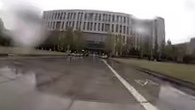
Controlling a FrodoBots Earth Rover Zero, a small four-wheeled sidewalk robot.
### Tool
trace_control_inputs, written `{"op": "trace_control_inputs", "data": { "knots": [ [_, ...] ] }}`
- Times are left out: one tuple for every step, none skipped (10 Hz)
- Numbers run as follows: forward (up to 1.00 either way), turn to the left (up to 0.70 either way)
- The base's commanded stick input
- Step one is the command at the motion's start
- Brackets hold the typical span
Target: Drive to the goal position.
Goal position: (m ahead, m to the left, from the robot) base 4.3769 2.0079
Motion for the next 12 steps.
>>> {"op": "trace_control_inputs", "data": {
  "knots": [
    [0.7,0.0],
    [0.7,0.0],
    [0.7,0.0],
    [0.7,0.0],
    [0.7,0.0],
    [0.7,0.0],
    [0.7,-0.02],
    [0.7,-0.26],
    [0.7,-0.34],
    [0.7,-0.31],
    [0.7,-0.24],
    [0.7,0.0]
  ]
}}
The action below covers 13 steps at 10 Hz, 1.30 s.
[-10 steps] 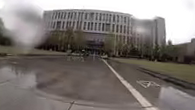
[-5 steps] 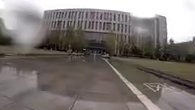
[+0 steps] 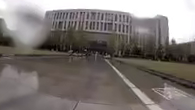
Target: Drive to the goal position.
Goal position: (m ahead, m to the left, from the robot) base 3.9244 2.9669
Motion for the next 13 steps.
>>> {"op": "trace_control_inputs", "data": {
  "knots": [
    [0.7,0.0],
    [0.7,0.0],
    [0.7,0.0],
    [0.7,0.0],
    [0.7,0.0],
    [0.7,0.0],
    [0.7,0.0],
    [0.7,0.0],
    [0.7,0.0],
    [0.7,0.0],
    [0.7,0.0],
    [0.7,0.0],
    [0.7,0.0]
  ]
}}
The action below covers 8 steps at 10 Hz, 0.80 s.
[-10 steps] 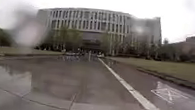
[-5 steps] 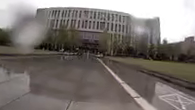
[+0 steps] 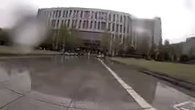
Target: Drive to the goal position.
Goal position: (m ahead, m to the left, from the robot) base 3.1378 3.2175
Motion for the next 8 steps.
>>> {"op": "trace_control_inputs", "data": {
  "knots": [
    [0.7,0.0],
    [0.7,0.0],
    [0.7,0.0],
    [0.7,0.0],
    [0.7,0.0],
    [0.7,0.0],
    [0.7,0.0],
    [0.7,0.0]
  ]
}}
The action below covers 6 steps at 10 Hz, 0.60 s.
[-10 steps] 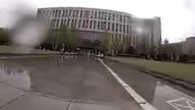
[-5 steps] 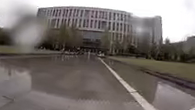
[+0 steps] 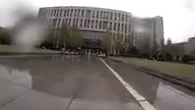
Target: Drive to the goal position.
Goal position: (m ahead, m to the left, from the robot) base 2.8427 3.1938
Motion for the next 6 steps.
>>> {"op": "trace_control_inputs", "data": {
  "knots": [
    [0.7,0.0],
    [0.7,0.0],
    [0.7,0.0],
    [0.7,0.0],
    [0.7,0.0],
    [0.7,0.0]
  ]
}}
